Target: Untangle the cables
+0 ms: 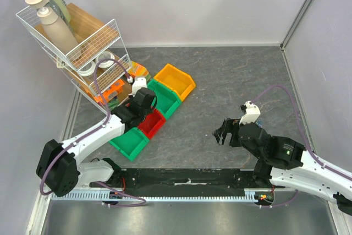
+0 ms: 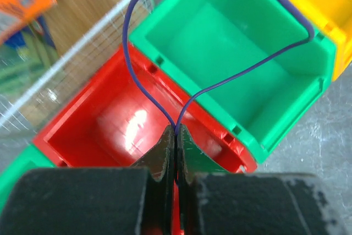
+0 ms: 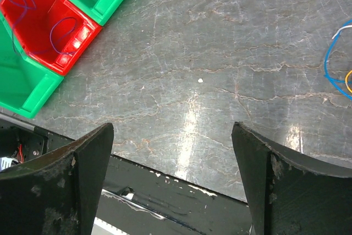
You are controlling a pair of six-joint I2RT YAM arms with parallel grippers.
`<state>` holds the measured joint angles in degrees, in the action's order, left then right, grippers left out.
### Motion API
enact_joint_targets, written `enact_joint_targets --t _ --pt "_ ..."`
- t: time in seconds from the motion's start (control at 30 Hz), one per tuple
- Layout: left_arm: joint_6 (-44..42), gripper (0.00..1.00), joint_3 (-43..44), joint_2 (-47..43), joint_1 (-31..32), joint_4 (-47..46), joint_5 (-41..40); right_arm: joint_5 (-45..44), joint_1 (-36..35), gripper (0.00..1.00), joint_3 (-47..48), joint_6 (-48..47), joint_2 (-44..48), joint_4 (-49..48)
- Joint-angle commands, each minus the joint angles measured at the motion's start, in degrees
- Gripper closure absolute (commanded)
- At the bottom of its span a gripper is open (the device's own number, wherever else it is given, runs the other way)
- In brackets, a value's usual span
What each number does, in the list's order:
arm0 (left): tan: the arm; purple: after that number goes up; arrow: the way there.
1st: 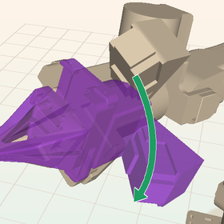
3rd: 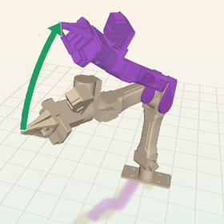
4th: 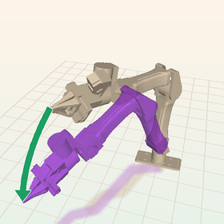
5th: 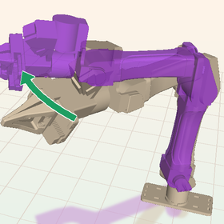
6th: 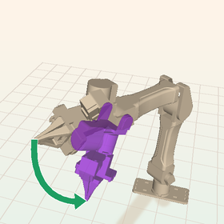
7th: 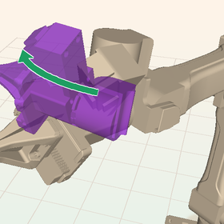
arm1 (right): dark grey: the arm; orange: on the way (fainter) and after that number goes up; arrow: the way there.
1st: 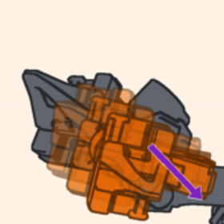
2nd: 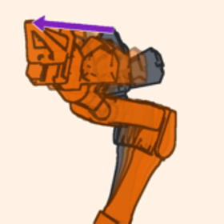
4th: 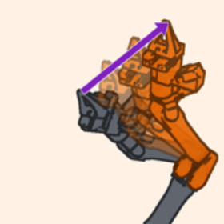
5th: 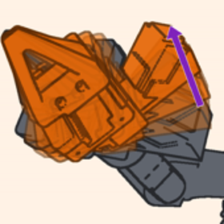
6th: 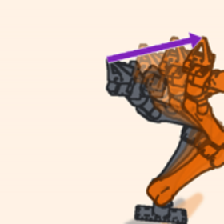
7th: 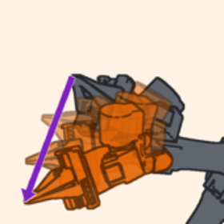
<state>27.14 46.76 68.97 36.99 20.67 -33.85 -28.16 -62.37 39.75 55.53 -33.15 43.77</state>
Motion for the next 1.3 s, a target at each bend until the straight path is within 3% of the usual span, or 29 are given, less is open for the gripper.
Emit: enact_joint_targets --t 0.0,0.27,0.6,0.63,0.8,0.93,1.07,1.27 --pt "14.9 0.98 -3.5 1.1 0.0 3.1 3.4 -1.4 0.0 0.04 -0.5 0.6 -0.7 -2.5" --pt "29.0 0.98 -3.6 0.8 0.0 9.3 1.1 -0.7 0.0 0.04 -0.9 0.3 -2.1 -3.2" --pt "38.0 0.98 -4.4 -3.4 -0.1 10.3 4.1 0.2 0.0 0.04 -1.9 0.5 -1.7 -3.7" --pt "38.4 0.97 -4.7 -4.1 0.0 10.4 4.1 0.3 0.0 0.04 -1.9 0.6 -1.7 -3.7" --pt "39.0 0.62 -4.6 -7.8 -0.1 11.6 4.2 0.4 0.0 0.04 -2.2 0.7 -1.0 -3.7" --pt "38.0 0.47 -4.5 -11.7 -0.1 12.3 5.3 0.3 0.0 0.04 -2.3 0.7 -0.8 -3.7" --pt "34.2 0.43 -3.5 -15.7 0.0 12.0 7.0 0.3 0.0 0.04 -2.3 0.7 -0.9 -3.7" --pt "20.5 0.41 -1.2 -16.5 -0.1 9.4 9.7 0.3 0.0 0.04 -2.5 0.8 -1.2 -4.0"
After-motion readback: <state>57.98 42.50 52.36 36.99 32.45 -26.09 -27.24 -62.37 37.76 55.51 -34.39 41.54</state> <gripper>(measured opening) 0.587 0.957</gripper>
